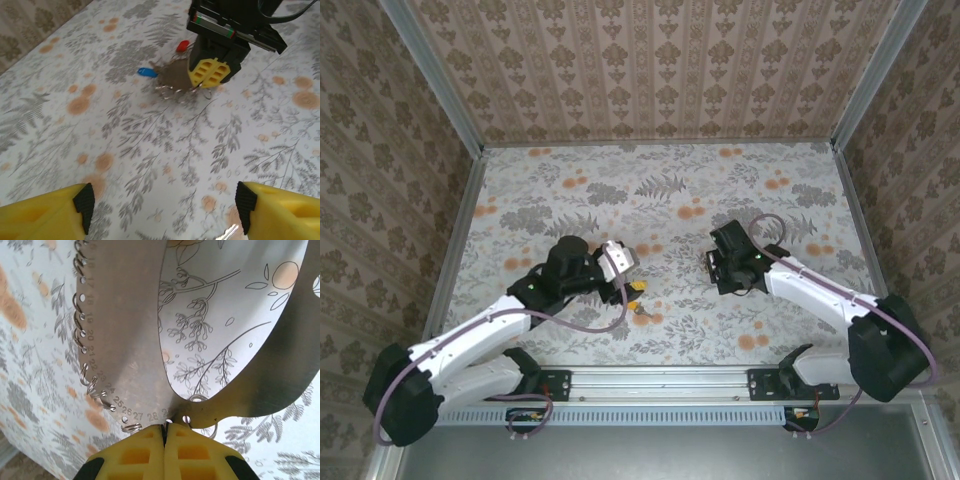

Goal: Put the keys on the keyring

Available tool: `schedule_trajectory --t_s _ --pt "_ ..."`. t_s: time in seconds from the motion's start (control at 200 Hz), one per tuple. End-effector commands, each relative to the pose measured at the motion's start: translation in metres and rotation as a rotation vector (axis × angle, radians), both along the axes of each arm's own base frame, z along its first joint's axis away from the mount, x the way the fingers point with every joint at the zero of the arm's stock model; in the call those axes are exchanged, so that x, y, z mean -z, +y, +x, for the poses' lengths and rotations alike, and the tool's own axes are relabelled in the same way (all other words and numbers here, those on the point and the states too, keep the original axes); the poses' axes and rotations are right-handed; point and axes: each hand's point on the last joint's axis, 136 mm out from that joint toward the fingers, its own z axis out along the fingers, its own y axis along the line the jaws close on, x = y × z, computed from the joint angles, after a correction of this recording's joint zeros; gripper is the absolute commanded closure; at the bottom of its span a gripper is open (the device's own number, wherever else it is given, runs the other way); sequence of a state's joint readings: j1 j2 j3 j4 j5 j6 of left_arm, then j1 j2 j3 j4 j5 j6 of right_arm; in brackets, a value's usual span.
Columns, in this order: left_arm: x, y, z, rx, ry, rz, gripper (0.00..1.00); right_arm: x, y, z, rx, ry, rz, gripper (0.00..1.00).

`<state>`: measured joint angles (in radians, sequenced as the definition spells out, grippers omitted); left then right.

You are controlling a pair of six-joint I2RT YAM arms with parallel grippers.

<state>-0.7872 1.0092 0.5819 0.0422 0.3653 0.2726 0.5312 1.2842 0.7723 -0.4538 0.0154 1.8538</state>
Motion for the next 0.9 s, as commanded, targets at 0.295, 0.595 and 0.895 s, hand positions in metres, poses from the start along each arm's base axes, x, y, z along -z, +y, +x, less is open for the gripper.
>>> schedule_trajectory --t_s 0.295,0.595,0.895 --pt "-0.019 -0.066 -0.008 0.191 -0.061 -0.082 0.31 -0.074 0.015 -0.014 -0.368 -0.080 -0.053 1.00" --pt "-0.028 -0.090 0.013 0.183 -0.193 -0.046 0.39 -0.091 0.020 -0.019 -0.477 -0.112 -0.063 1.00" --pt "-0.014 -0.116 0.008 0.272 -0.277 0.049 0.39 -0.080 0.027 -0.026 -0.486 -0.088 -0.008 1.00"
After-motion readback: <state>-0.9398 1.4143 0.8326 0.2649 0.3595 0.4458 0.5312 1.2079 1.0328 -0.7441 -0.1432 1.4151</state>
